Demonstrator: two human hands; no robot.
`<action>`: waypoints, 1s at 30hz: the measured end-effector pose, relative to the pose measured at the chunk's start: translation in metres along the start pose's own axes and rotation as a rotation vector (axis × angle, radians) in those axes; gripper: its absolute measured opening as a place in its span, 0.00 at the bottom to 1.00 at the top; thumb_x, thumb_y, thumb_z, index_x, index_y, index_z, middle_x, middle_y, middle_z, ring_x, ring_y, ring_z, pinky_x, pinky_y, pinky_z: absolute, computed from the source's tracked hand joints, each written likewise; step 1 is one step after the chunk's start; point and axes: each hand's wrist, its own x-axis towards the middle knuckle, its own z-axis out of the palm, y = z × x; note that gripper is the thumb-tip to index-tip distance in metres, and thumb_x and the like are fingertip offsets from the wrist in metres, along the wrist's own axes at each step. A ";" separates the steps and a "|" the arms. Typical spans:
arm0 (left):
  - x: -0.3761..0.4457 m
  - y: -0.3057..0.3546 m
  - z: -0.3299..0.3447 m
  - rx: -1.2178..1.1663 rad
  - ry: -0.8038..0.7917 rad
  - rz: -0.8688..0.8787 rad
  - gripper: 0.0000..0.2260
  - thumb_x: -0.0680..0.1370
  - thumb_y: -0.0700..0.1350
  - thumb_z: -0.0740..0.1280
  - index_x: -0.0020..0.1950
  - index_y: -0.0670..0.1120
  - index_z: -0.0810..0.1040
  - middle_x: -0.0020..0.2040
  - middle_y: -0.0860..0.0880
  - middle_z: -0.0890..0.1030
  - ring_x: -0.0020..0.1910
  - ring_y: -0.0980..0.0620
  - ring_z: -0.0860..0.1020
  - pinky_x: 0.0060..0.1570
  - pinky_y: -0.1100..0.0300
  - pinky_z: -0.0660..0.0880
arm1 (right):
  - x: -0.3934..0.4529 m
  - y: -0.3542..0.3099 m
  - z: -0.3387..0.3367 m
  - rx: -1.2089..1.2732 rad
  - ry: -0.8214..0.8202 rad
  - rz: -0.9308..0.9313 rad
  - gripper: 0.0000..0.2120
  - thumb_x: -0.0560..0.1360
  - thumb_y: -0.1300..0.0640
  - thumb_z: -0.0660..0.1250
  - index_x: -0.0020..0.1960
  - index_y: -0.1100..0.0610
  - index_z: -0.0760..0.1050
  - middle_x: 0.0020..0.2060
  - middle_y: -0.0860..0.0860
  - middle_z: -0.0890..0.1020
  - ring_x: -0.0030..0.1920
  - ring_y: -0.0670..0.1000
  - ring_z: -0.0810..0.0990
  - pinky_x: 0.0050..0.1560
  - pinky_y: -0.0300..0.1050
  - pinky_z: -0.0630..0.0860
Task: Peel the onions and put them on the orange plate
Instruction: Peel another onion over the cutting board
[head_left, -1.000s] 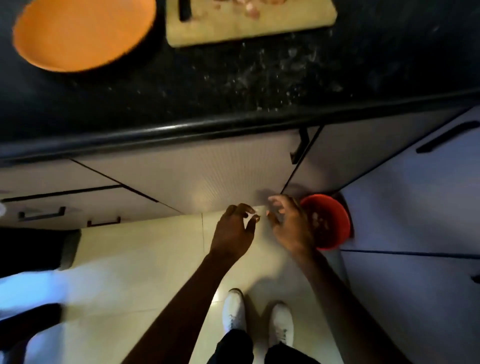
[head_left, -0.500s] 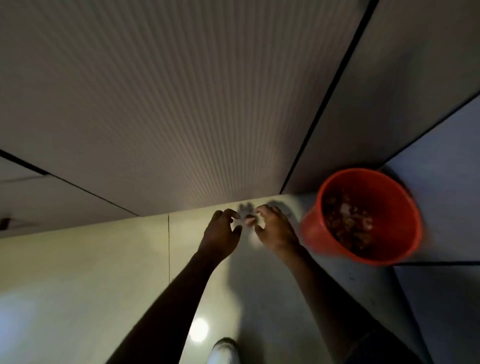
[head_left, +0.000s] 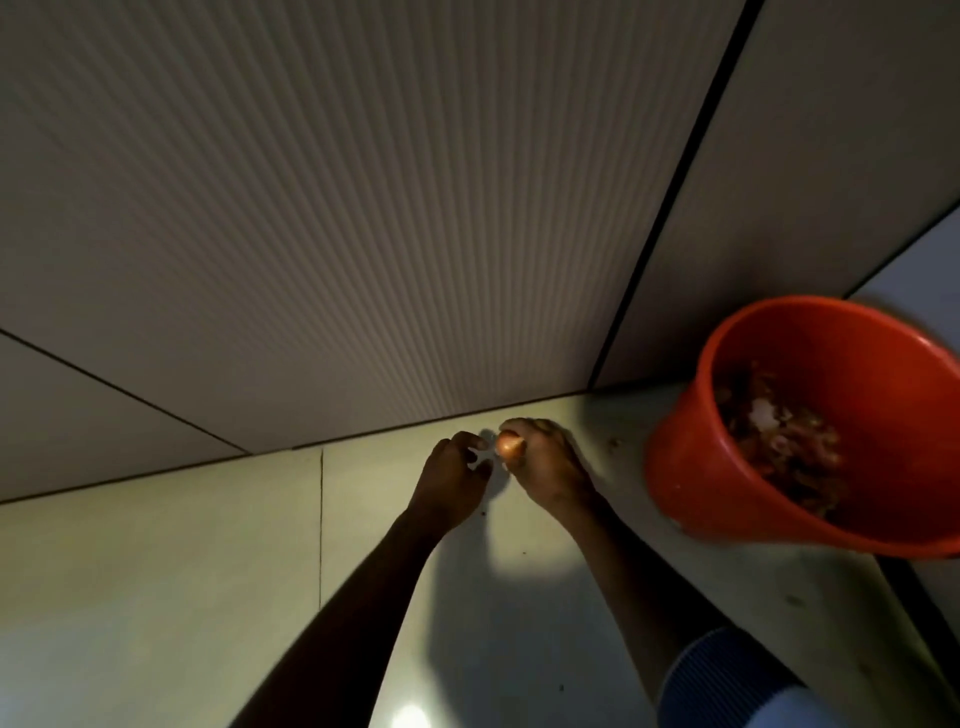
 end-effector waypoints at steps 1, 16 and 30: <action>-0.005 0.008 -0.007 -0.041 0.020 -0.003 0.11 0.81 0.43 0.66 0.63 0.44 0.77 0.58 0.44 0.80 0.52 0.47 0.80 0.47 0.62 0.71 | -0.003 -0.008 -0.009 0.033 0.014 0.005 0.13 0.78 0.59 0.68 0.62 0.55 0.80 0.56 0.55 0.82 0.58 0.55 0.79 0.59 0.45 0.74; -0.253 0.265 -0.241 -0.313 0.083 0.054 0.12 0.79 0.45 0.71 0.61 0.47 0.75 0.51 0.52 0.82 0.48 0.54 0.81 0.39 0.75 0.72 | -0.148 -0.284 -0.308 0.205 0.020 -0.042 0.18 0.73 0.61 0.75 0.62 0.53 0.79 0.57 0.52 0.79 0.57 0.53 0.79 0.58 0.42 0.77; -0.412 0.501 -0.502 -0.782 0.156 0.298 0.10 0.81 0.37 0.65 0.63 0.42 0.75 0.53 0.43 0.81 0.50 0.50 0.82 0.50 0.56 0.82 | -0.185 -0.561 -0.625 0.488 0.008 -0.226 0.22 0.74 0.62 0.75 0.60 0.40 0.77 0.54 0.42 0.81 0.49 0.36 0.81 0.51 0.34 0.78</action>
